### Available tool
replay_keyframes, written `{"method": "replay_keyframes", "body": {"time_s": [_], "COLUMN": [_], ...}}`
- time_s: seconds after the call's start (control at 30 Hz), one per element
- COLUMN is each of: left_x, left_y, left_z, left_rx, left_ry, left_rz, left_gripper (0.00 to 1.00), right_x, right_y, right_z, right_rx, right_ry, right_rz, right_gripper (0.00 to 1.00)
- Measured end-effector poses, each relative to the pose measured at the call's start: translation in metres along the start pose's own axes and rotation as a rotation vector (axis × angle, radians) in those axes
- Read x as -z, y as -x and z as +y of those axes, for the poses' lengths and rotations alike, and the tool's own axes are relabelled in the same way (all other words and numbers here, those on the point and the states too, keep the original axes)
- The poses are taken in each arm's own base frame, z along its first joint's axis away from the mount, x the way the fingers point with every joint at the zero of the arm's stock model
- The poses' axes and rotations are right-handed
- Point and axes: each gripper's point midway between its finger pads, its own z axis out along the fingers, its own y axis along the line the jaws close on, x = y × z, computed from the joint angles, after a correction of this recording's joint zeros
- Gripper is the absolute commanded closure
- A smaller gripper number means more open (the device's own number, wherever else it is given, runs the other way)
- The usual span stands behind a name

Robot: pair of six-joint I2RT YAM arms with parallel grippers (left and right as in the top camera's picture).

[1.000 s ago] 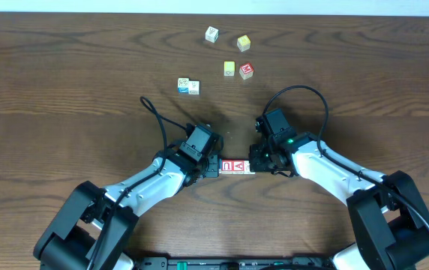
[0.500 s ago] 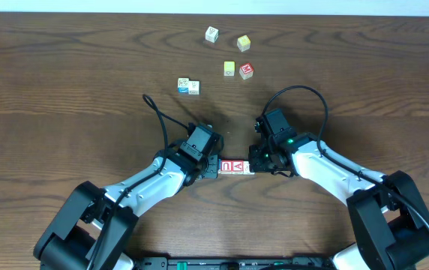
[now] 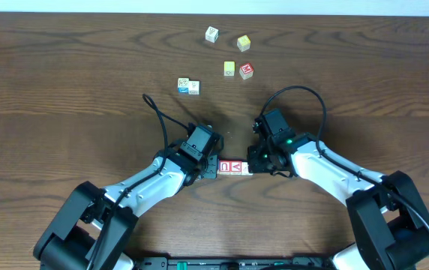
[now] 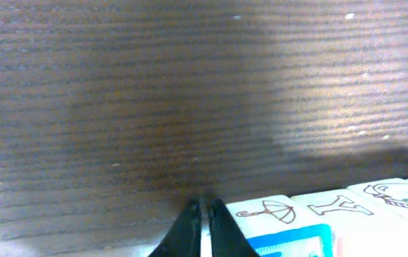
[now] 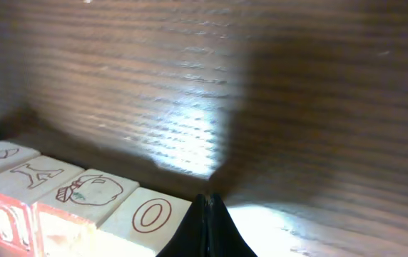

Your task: Lift 4 blocks

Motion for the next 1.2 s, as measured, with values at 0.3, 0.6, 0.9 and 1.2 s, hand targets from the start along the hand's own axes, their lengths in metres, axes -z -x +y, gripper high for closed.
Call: {"method": "replay_keyframes", "body": {"time_s": [0.3,0.6,0.9,1.2], "left_x": [0.0001,0.0002,0.0007,0.0014], "left_y": [-0.0002,-0.0014,-0.0026,-0.003], "left_z": [0.0008,0.0016,0.003,0.0043], "left_rx": [-0.005,-0.01,-0.022,-0.027], "left_ry": [0.009,0.014,0.022,0.032], "left_rz": [-0.002,0.003,0.01,0.014], "left_gripper": [0.93,0.93,0.93,0.93], "right_x": [0.0,0.0,0.0,0.0002], "right_y": [-0.0004,-0.0006,-0.0011,-0.0015], "right_z": [0.0012,0.0017,0.0025,0.0034], "right_rx": [0.002,0.003,0.014,0.024], "right_ry": [0.007,0.009,0.014,0.02], "right_rz": [0.003,0.004,0.006,0.01], "right_gripper": [0.99,0.99,0.99,0.99]}}
